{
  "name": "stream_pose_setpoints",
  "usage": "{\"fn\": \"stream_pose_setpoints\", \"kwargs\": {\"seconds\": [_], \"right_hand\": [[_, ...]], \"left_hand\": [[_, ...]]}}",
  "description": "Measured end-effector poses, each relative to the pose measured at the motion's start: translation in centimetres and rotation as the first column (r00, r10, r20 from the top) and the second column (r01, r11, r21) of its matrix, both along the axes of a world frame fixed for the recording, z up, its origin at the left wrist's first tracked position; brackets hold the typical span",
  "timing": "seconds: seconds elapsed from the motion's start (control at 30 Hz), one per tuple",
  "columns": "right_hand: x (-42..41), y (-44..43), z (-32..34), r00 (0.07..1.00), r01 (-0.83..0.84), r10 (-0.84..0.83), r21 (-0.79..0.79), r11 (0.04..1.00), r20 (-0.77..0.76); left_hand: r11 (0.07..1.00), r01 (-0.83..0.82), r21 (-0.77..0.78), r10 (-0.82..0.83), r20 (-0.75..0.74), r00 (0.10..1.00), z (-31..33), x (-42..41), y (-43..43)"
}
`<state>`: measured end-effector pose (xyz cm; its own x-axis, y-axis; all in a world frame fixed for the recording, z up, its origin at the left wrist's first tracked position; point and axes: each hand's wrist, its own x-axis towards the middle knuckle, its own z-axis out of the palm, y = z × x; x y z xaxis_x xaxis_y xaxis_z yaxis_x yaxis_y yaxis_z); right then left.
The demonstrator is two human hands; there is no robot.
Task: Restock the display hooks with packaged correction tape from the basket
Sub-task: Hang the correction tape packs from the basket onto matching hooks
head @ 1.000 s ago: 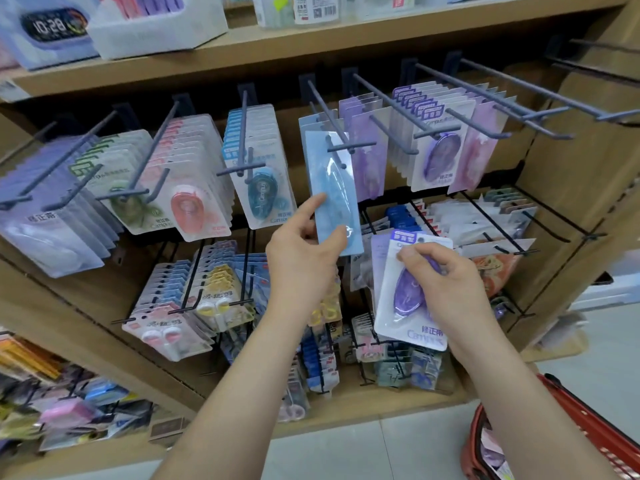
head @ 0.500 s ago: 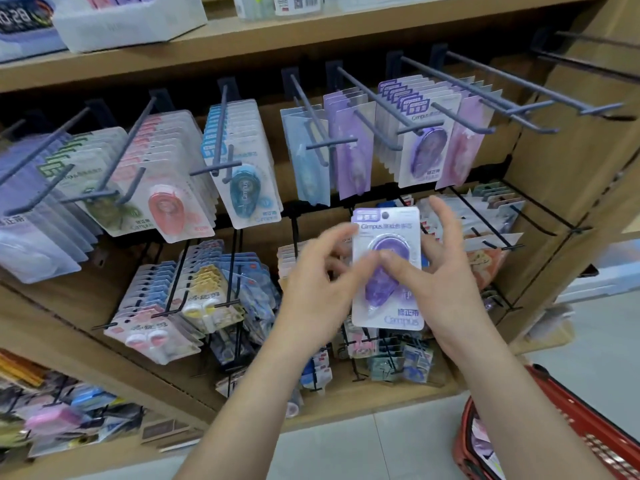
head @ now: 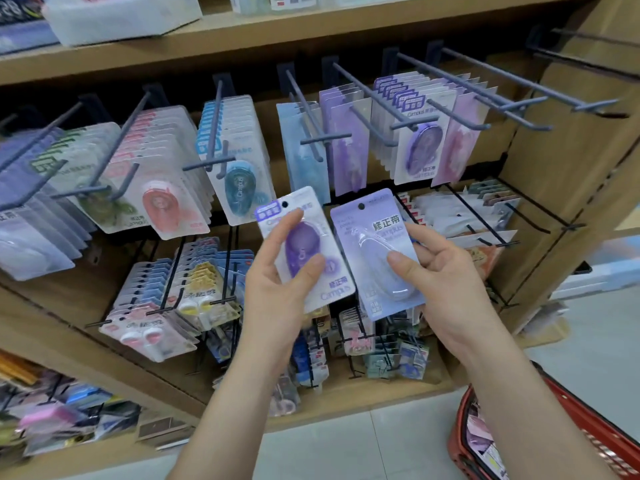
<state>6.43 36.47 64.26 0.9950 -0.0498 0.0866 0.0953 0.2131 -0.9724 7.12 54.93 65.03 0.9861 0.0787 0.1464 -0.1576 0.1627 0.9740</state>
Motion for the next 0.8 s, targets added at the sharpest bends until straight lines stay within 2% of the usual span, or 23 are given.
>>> {"fn": "stream_pose_setpoints", "kwargs": {"seconds": [0.13,0.23,0.4,0.53,0.6,0.73,0.8], "right_hand": [[0.0,-0.1,0.1,0.999,0.037,-0.037,-0.042,0.998,0.012],[-0.3,-0.1,0.2,0.999,-0.015,0.02,-0.132,0.991,0.033],[-0.3,-0.3,0.0,0.991,-0.131,0.135,-0.244,0.961,0.001],[-0.2,-1.3,-0.1,0.968,-0.246,0.238,-0.474,0.845,-0.078],[-0.2,-1.4,-0.1,0.952,-0.303,0.281,-0.518,0.8,-0.123],[-0.1,-0.4,0.2,0.956,-0.271,0.278,-0.625,0.732,-0.089],[0.3,0.3,0.6,0.965,-0.206,0.257,-0.751,0.627,-0.05]], "left_hand": [[0.98,-0.072,0.188,0.078,-0.026,0.997,0.0,0.0,0.5],[0.965,-0.037,0.258,0.043,-0.02,0.999,0.7,0.2,-0.3],[0.997,0.058,0.06,-0.05,-0.123,0.991,2.2,0.9,-1.8],[0.991,0.039,0.126,-0.029,-0.078,0.997,2.2,0.9,-2.1],[0.996,0.022,0.09,-0.014,-0.088,0.996,2.1,0.7,-2.0],[0.999,-0.023,-0.043,0.016,-0.139,0.99,1.9,0.2,-0.9],[0.997,-0.055,-0.049,0.048,-0.129,0.99,1.8,-0.3,0.0]]}}
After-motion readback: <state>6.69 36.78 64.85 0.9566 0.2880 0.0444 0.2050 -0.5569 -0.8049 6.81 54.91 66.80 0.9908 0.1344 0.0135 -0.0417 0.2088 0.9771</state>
